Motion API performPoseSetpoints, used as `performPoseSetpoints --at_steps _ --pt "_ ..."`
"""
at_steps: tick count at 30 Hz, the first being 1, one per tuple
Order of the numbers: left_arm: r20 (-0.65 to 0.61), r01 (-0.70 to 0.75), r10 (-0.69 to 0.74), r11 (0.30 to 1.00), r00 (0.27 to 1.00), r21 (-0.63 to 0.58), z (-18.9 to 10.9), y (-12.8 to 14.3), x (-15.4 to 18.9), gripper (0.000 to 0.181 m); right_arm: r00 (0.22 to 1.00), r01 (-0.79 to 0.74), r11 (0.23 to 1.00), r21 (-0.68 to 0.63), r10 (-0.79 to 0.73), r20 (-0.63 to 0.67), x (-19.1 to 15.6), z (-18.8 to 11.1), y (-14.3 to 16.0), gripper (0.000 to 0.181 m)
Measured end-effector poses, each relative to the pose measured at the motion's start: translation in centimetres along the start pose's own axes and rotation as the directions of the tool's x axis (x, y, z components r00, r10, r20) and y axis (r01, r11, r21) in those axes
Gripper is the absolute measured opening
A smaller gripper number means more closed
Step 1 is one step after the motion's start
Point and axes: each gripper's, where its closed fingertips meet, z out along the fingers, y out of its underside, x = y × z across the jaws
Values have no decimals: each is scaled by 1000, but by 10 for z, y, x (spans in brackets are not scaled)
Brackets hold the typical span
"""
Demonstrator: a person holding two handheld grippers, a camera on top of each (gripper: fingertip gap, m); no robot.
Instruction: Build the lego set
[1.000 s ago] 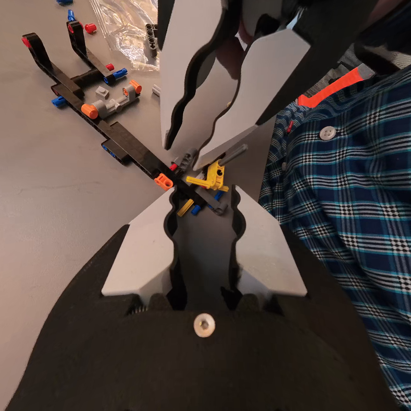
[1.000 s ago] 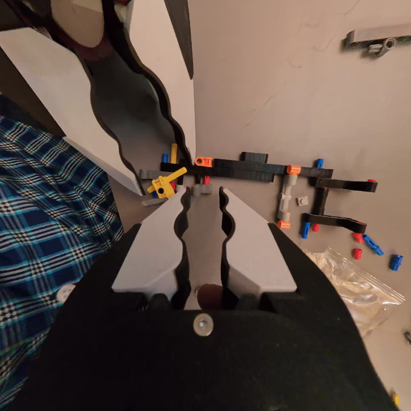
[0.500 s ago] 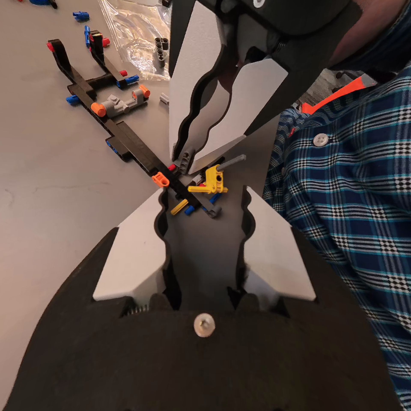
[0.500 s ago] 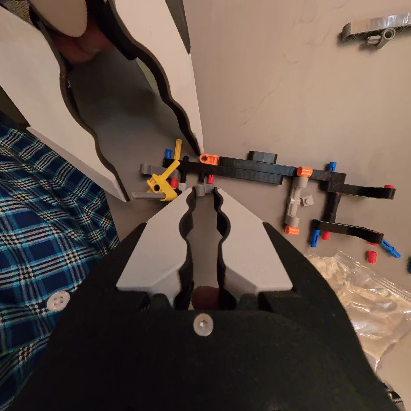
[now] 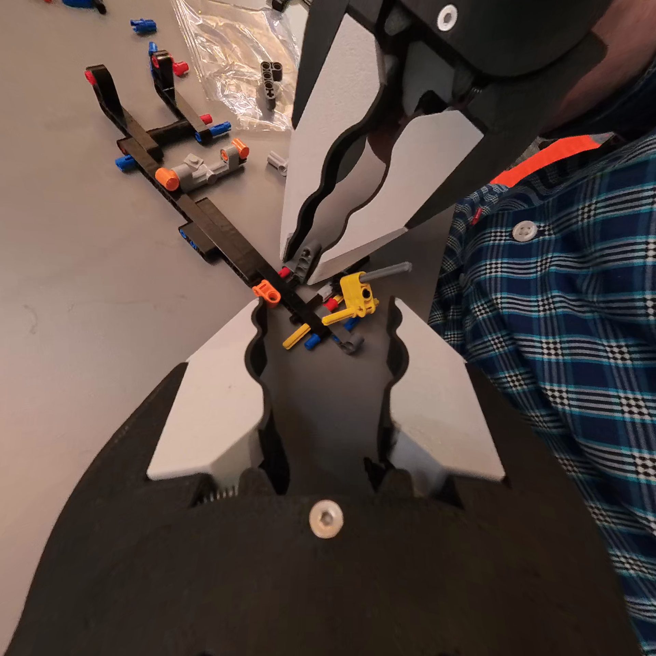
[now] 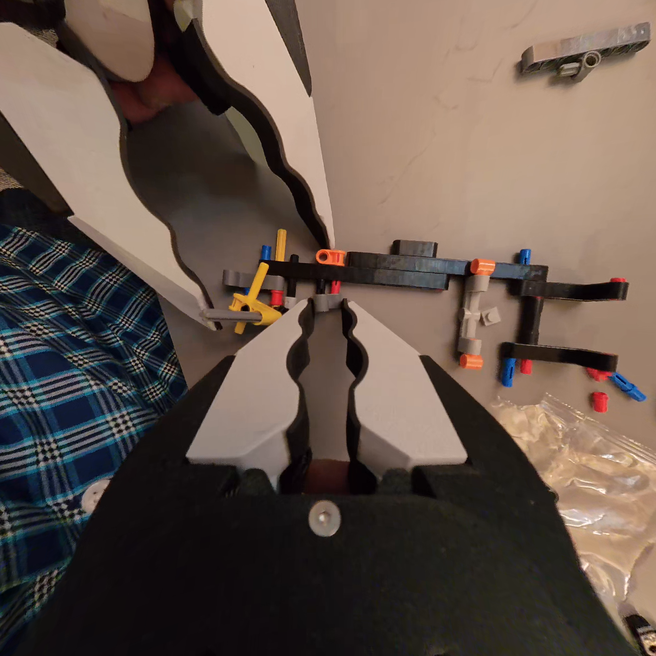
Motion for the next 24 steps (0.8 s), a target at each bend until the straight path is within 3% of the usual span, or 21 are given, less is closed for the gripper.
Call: performPoseSetpoints --at_steps 16,24 --pt "76 -14 14 1000 997 -3 2 1 -3 60 995 -70 990 120 77 -58 0 0 -2 12" --pt "84 -7 7 1000 996 -2 2 2 -4 57 998 26 986 165 -15 -63 0 1 -2 12"
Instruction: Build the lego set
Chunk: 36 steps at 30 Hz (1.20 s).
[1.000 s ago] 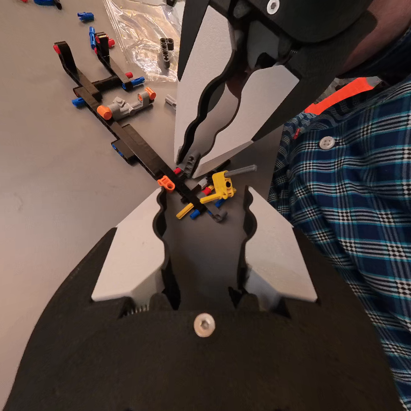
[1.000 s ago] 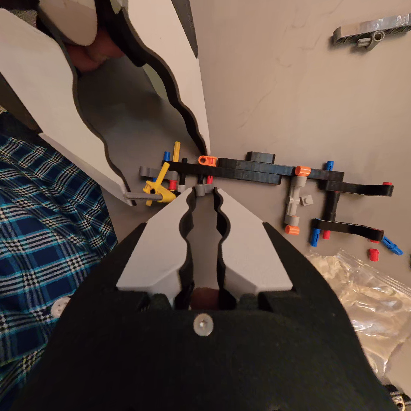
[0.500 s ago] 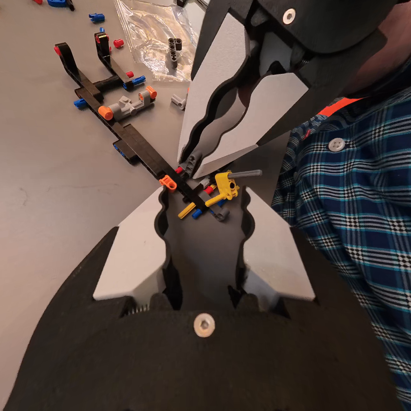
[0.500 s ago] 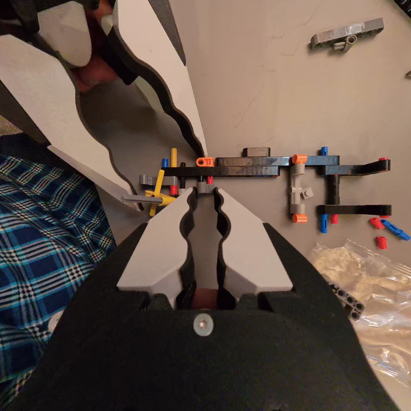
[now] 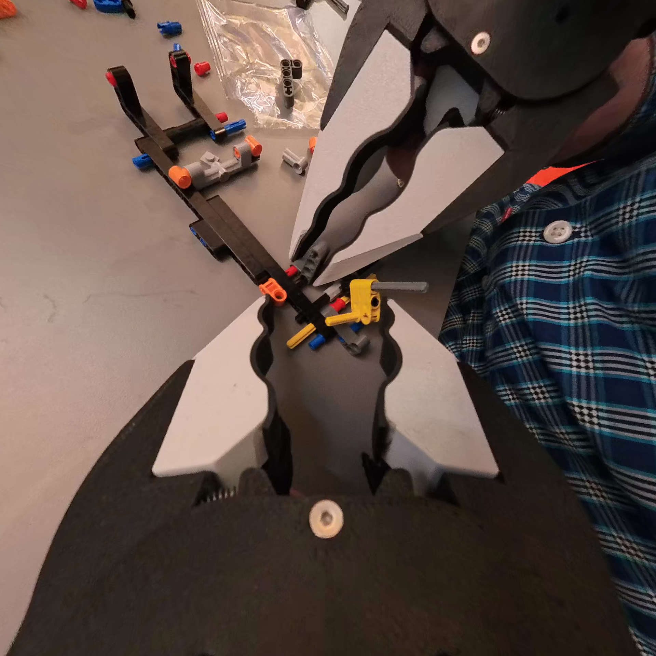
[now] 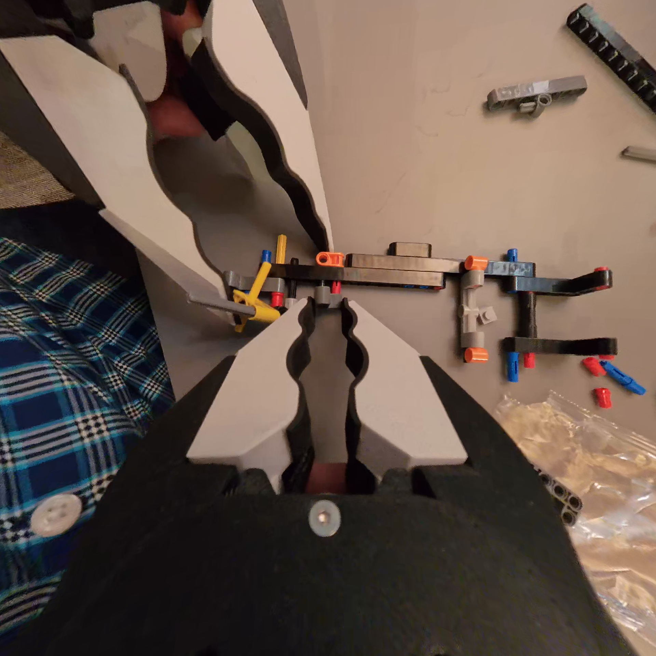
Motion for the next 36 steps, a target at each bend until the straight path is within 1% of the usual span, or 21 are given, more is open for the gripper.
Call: performPoseSetpoints --at_steps 2,6,15,21,27,30,33,36 --pt "1 -1 1 1000 1000 -1 0 0 0 57 999 35 999 11 -35 -10 0 1 0 13" --pt "4 8 -8 1000 1000 2 0 0 0 56 1000 27 999 45 -27 -10 0 1 0 13" --pt "20 16 -17 1000 1000 6 1 0 -1 57 995 -100 991 91 101 -5 1 1 -1 13" --pt "26 23 -23 1000 999 9 1 0 -1 57 996 -79 992 94 82 -30 2 1 -2 13" --pt "44 30 -30 999 999 14 1 0 -3 57 991 -124 988 94 127 -36 3 3 -4 13" --pt "49 36 -37 999 998 16 1 0 -4 57 985 -164 980 115 168 -32 4 4 -6 12" --pt "66 33 -33 999 997 14 1 0 -5 53 983 -169 978 126 175 -46 6 5 -8 13" --pt "64 31 -32 999 997 15 1 0 -5 53 987 -147 980 132 155 -51 6 5 -7 13"
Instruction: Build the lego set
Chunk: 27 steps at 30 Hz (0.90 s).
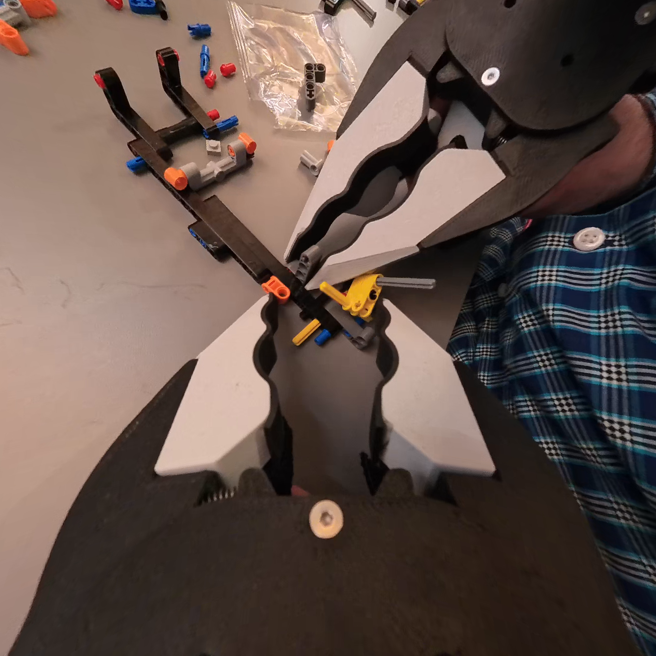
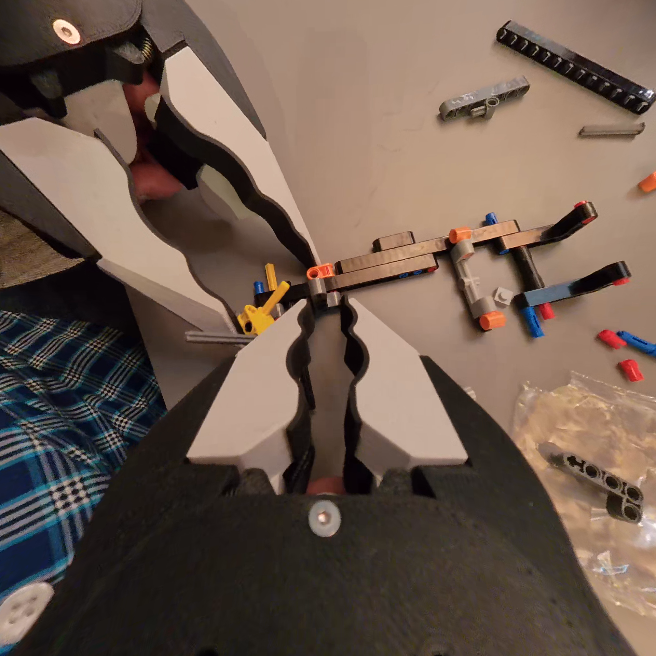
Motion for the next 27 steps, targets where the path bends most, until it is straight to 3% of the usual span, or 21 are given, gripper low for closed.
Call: performPoseSetpoints --at_steps 8,15,19,27 --pt "-18 -4 5 1000 1000 5 0 -1 2 60 998 57 997 -43 -56 23 0 1 -1 13" --pt "-50 -14 13 1000 999 -7 -2 0 1 52 983 141 990 -26 -137 125 -3 -11 -9 19" --pt "-96 -22 20 1000 995 -21 -4 2 5 51 951 239 970 -48 -224 212 -3 -19 -3 10" --pt "-145 13 -19 999 989 -46 -9 3 -6 34 927 304 952 -50 -283 246 5 -11 3 0"
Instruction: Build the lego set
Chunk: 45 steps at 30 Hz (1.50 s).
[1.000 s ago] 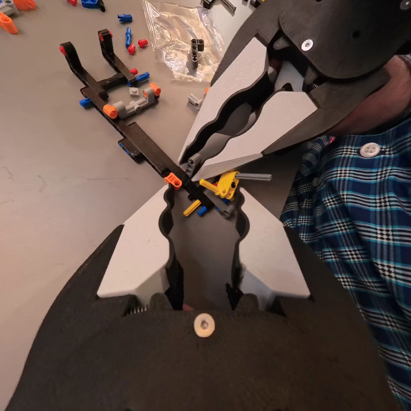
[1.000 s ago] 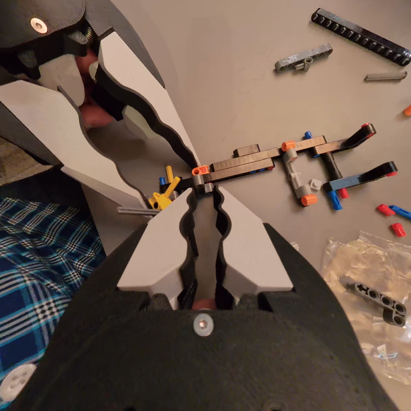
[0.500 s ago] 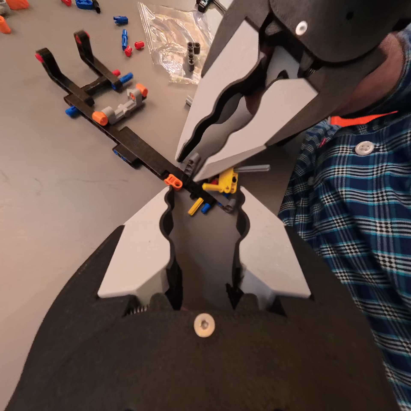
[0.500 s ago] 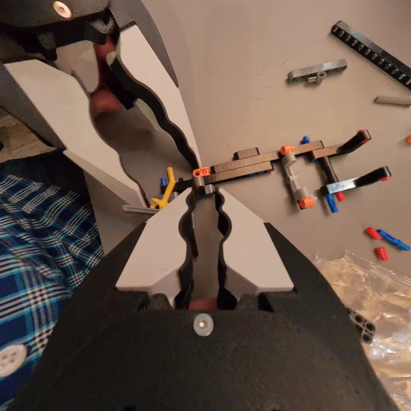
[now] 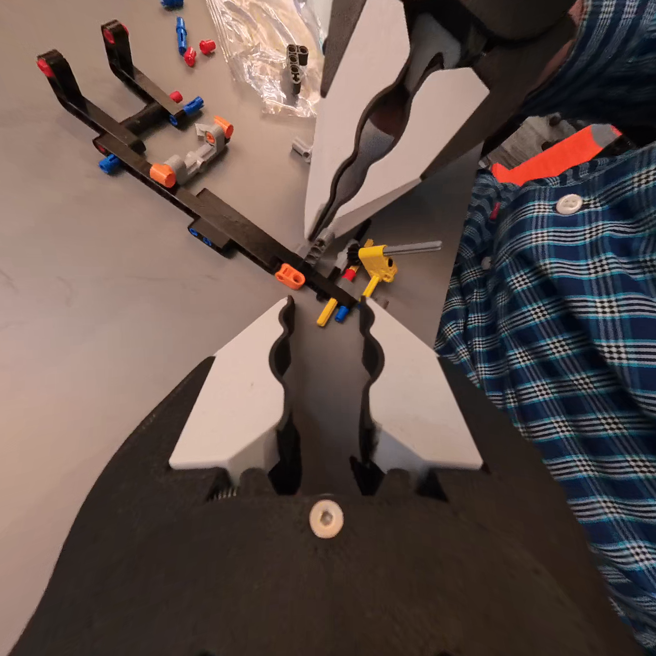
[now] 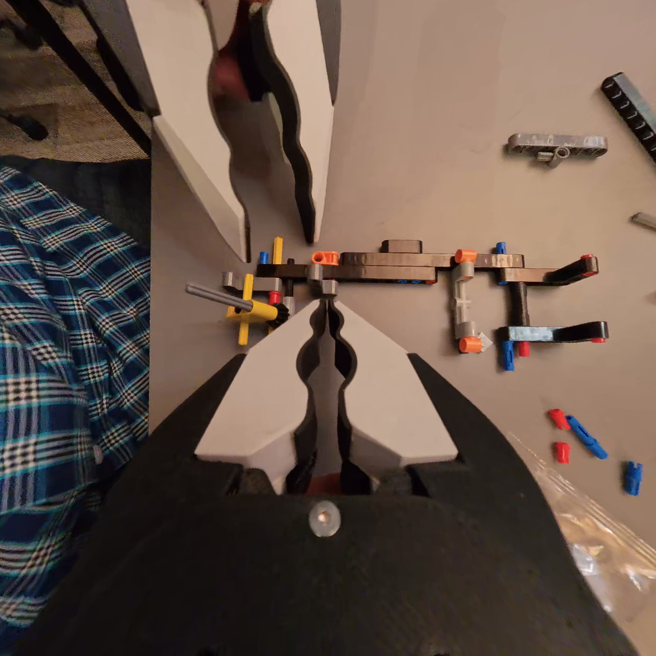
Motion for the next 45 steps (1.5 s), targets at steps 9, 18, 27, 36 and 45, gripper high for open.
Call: performPoseSetpoints --at_steps 9,18,27,36,45 --pt "-20 -36 35 999 999 -33 12 -6 0 23 1000 -7 1000 30 8 -27 -1 5 1 0" --pt "6 -17 17 1000 1000 -3 2 -10 -10 48 999 -30 998 49 32 -28 5 4 0 0" --pt "28 -35 35 999 999 -2 10 -13 -12 35 998 -35 998 58 38 -50 8 5 0 0" --pt "90 -52 53 999 995 -12 10 -13 -18 25 999 8 998 56 -7 -32 8 6 -1 0" --pt "111 -59 60 998 992 -14 10 -14 -21 20 994 108 994 17 -108 11 9 6 -1 0"
